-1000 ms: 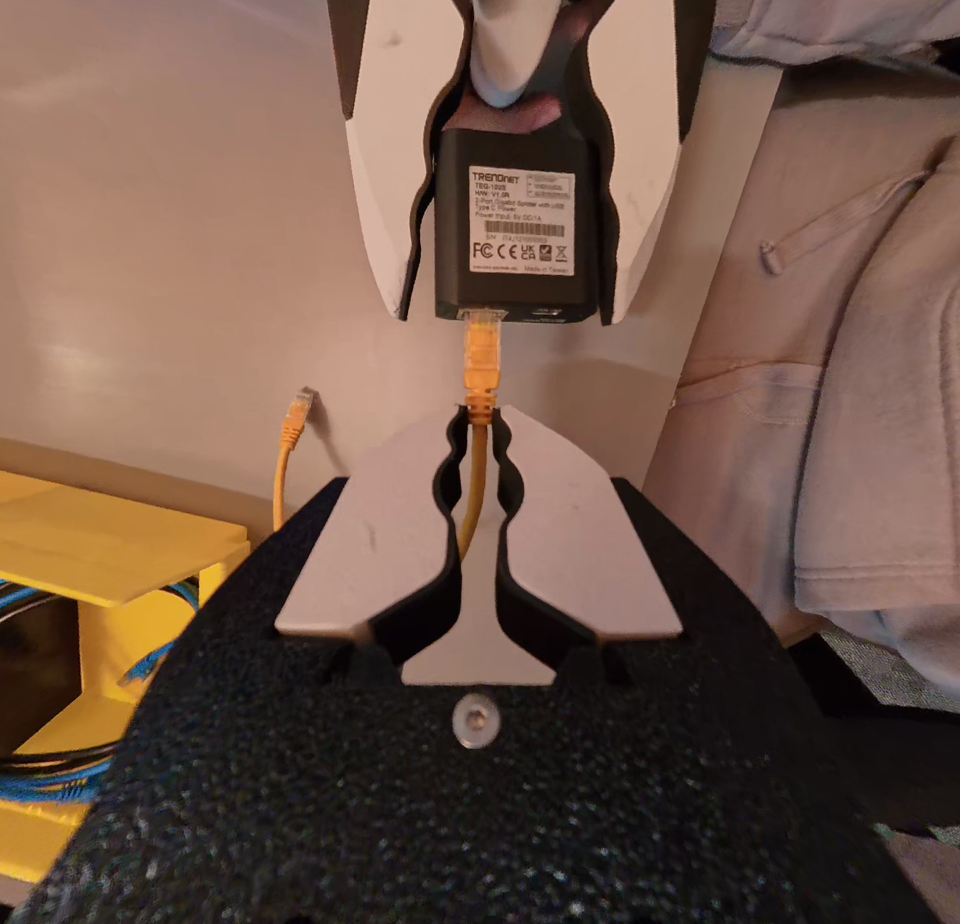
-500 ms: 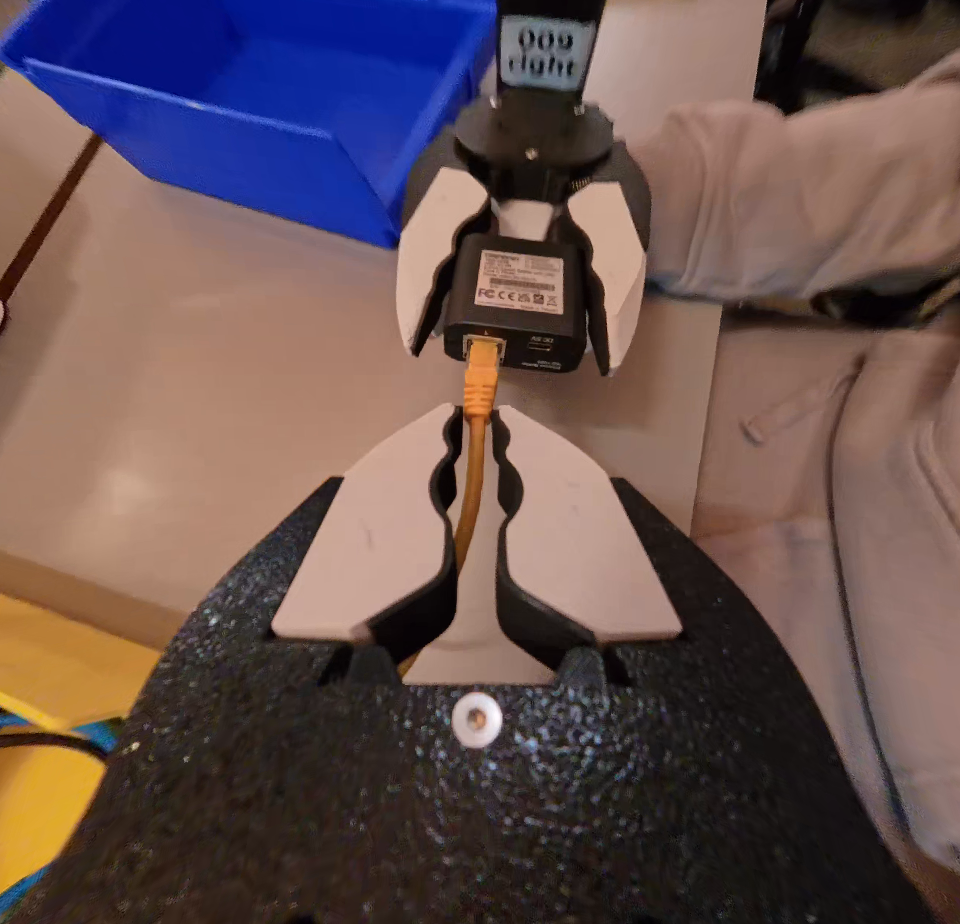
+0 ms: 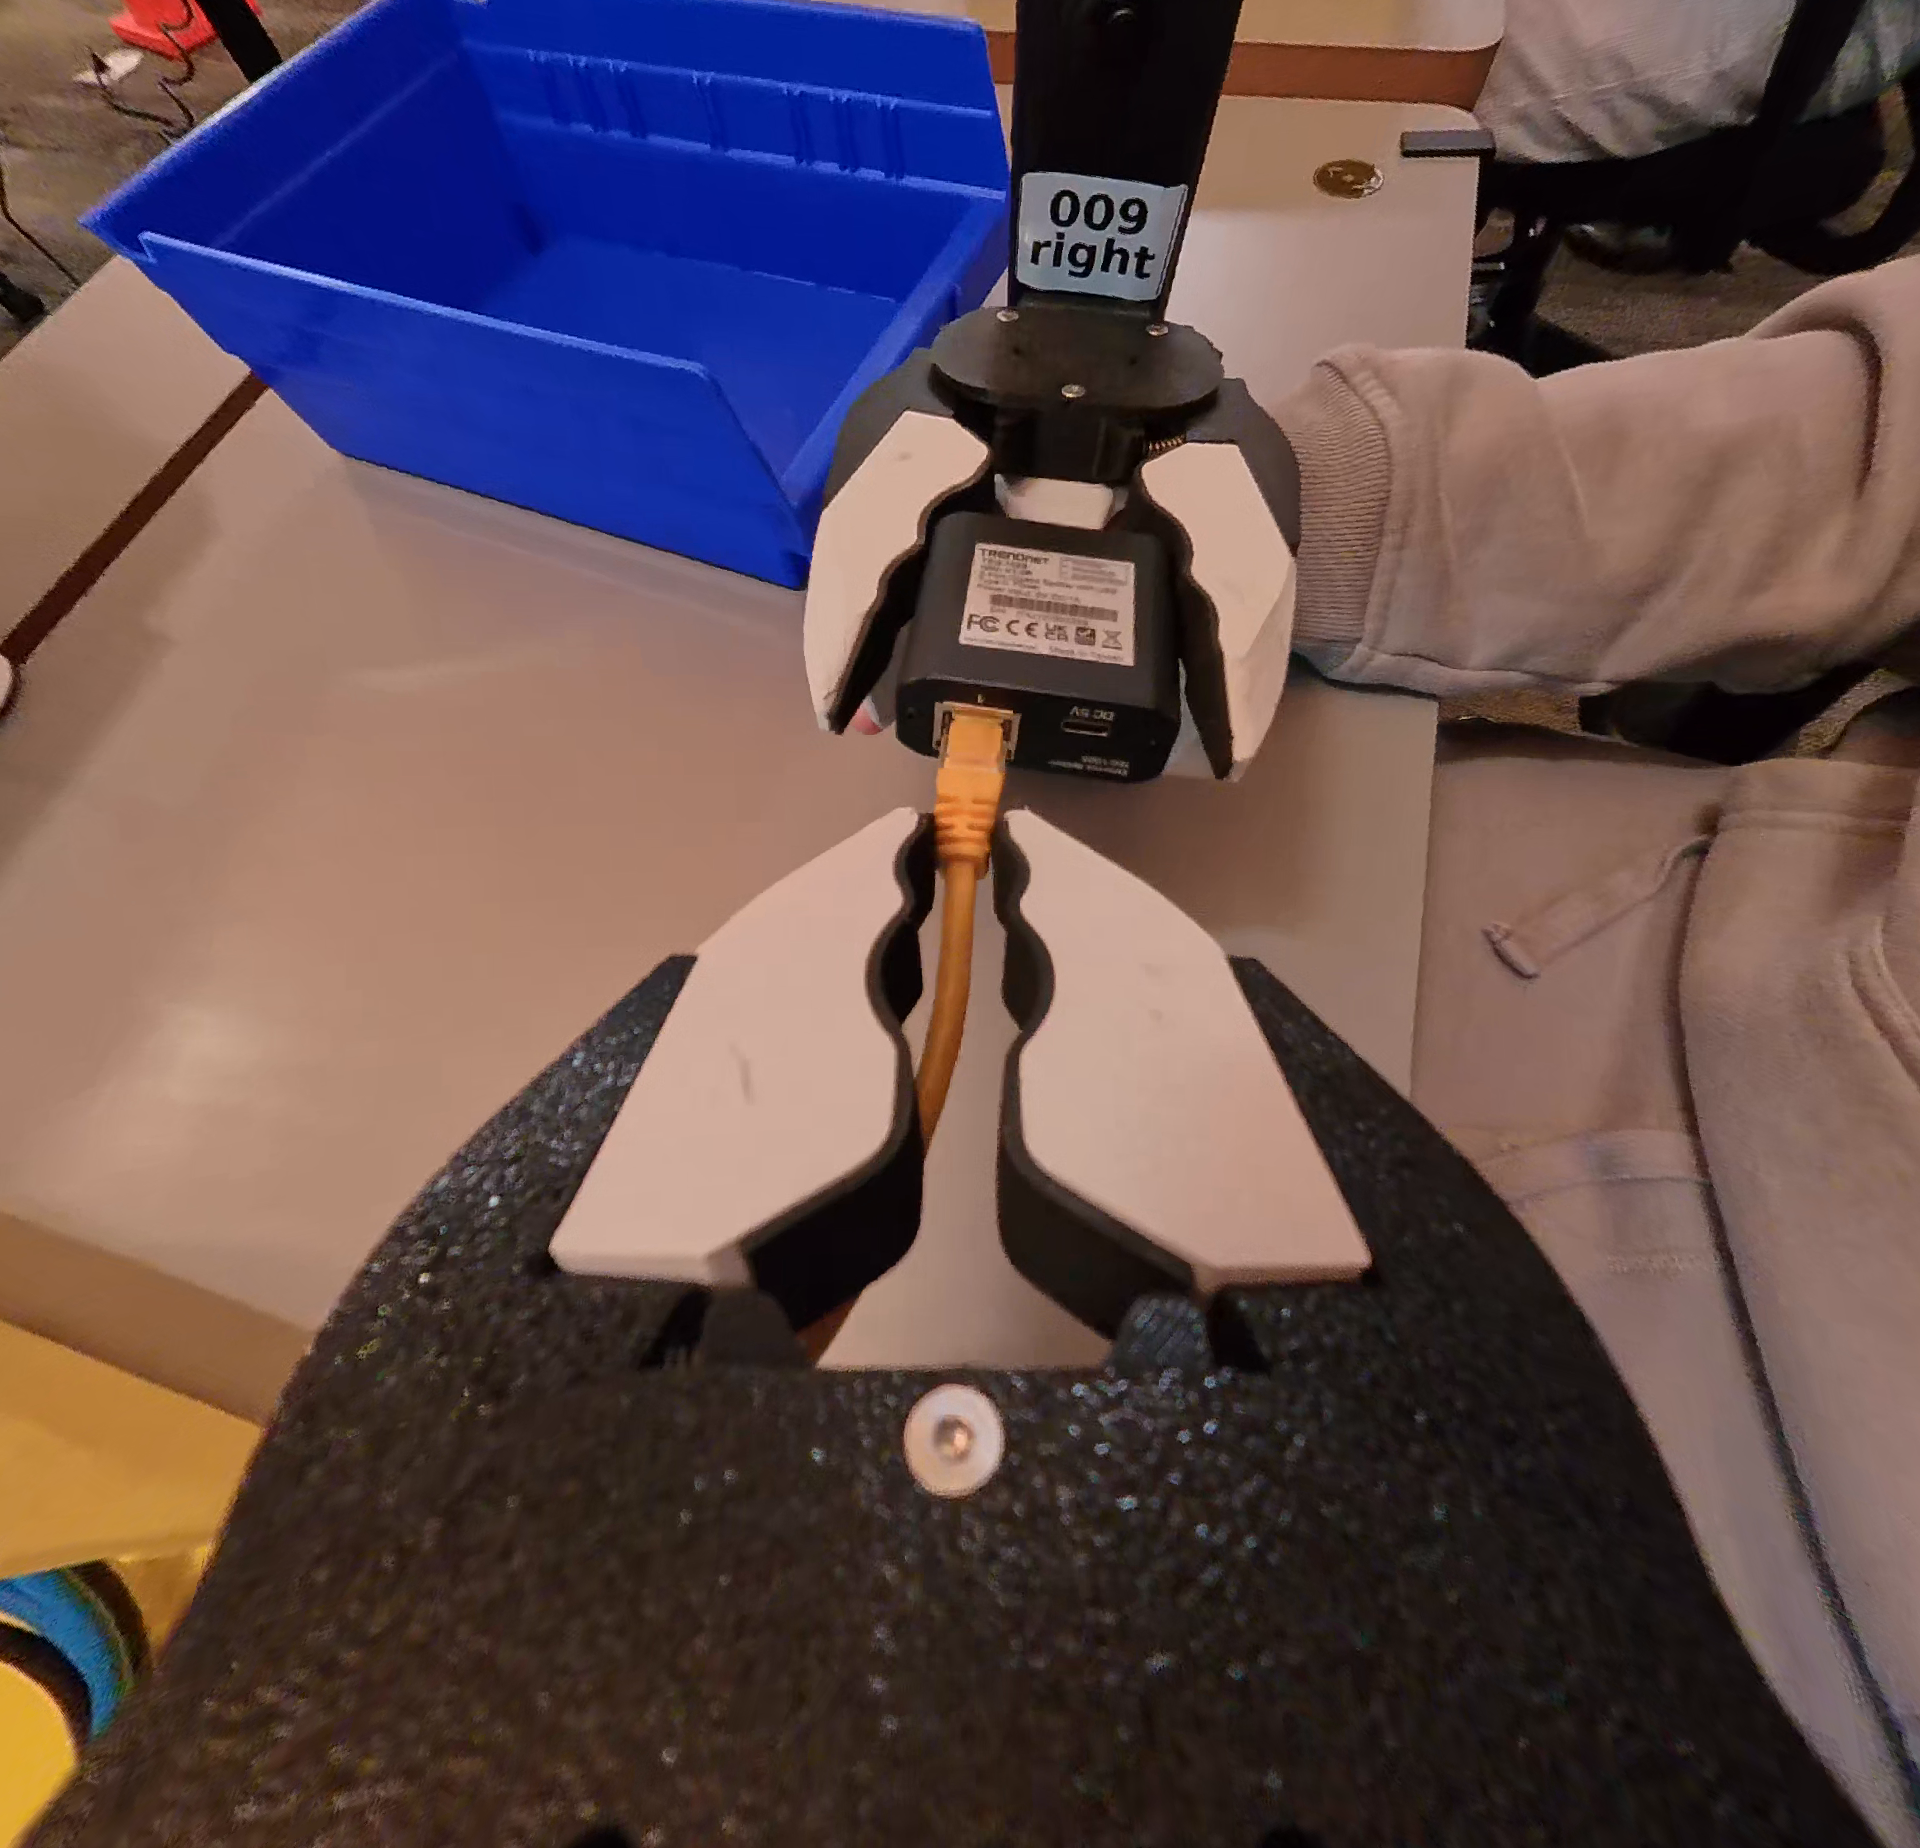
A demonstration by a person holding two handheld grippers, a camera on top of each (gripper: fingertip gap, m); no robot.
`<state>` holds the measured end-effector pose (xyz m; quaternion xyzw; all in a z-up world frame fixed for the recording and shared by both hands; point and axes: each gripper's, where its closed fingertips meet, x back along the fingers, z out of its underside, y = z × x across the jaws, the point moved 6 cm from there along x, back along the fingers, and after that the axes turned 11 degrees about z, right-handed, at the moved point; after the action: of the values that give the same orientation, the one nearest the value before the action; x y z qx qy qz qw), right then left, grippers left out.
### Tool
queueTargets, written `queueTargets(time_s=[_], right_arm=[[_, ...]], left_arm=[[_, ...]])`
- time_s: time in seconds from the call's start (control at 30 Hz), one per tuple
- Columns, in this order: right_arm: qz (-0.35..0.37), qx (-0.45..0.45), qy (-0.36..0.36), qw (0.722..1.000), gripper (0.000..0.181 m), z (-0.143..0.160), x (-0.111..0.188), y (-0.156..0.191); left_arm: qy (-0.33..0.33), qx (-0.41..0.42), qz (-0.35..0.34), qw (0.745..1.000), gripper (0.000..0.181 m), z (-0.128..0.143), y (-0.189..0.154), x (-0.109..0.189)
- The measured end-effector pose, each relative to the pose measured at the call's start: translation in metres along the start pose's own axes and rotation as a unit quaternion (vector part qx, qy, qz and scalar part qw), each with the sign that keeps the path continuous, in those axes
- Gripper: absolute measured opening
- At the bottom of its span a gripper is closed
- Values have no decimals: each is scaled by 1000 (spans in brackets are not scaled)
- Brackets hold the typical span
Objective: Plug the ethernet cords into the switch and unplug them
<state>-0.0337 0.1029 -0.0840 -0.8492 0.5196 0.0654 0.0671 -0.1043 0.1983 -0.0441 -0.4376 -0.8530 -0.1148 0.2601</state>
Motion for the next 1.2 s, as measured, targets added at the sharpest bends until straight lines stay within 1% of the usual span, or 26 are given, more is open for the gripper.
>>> queueTargets(time_s=[0.1,0.2,0.27,0.3,0.37,0.43,0.5,0.53,0.57,0.63,0.67,0.7,0.73,0.77,0.8,0.83,0.87,0.9,0.93,1.0,1.03,1.07,1.1,1.13,1.17,1.2], right_arm=[[0,4,20,1000,74,3,-4,1],[-15,11,43,999,74,6,-10,6],[19,12,32,999,73,5,-10,3],[18,9,29,999,74,5,-10,2],[16,2,21,1000,74,3,-8,1],[25,-4,23,999,74,4,-9,-1],[58,-15,3,998,74,1,-7,-9],[73,-24,-12,997,73,-1,-4,-12],[95,-30,-25,995,73,-2,-2,-17],[154,-29,-38,987,73,-3,0,-26],[165,-24,-39,985,73,-2,0,-27],[180,-9,-37,983,73,-2,-2,-28],[201,12,-31,979,73,-2,-4,-29],[211,34,-27,976,73,-2,-7,-28],[213,51,-25,976,73,-2,-10,-25],[219,65,-23,973,73,-3,-14,-23],[223,77,-24,971,74,-5,-19,-20],[216,89,-24,972,73,-5,-23,-16],[207,102,-18,973,73,-4,-27,-12],[199,136,-3,971,74,-2,-33,-5],[186,144,4,972,74,-1,-35,-2],[176,150,6,973,74,-1,-36,1],[175,155,-1,972,73,-4,-36,2],[171,162,3,972,73,-6,-36,3],[153,173,17,973,74,-6,-34,5],[123,179,41,975,77,-5,-32,7]], left_arm=[[-10,-18,-7,1000,9,-1,-1,2],[-85,-15,8,996,10,-16,-4,6],[-50,-29,-11,998,10,-17,-1,7],[-40,-28,-11,999,10,-18,0,7],[-45,-7,5,999,10,-17,2,6],[-49,-7,-1,999,11,-14,3,7],[-76,-13,-54,996,48,-16,4,13],[-100,-13,-96,990,60,-20,6,21],[-130,-12,-149,980,67,-23,7,31],[-199,4,-249,948,66,-26,1,53],[-232,29,-288,929,60,-22,-3,60],[-255,63,-313,913,58,-15,-7,63],[-271,104,-315,904,57,-7,-9,60],[-284,158,-291,900,56,2,-9,53],[-298,216,-237,899,58,10,-9,42],[-311,276,-169,894,57,16,-6,31],[-320,327,-104,883,55,21,-3,21],[-336,359,-39,870,55,22,-2,12],[-340,379,17,861,49,23,-1,5],[-309,380,92,867,48,23,-2,-11],[-299,381,130,865,47,22,-4,-17],[-297,394,160,855,46,21,-4,-21],[-301,405,181,844,38,21,-3,-22],[-307,405,193,840,27,22,-1,-22],[-303,404,205,838,26,22,-1,-23],[-285,402,213,844,25,23,-1,-23]])
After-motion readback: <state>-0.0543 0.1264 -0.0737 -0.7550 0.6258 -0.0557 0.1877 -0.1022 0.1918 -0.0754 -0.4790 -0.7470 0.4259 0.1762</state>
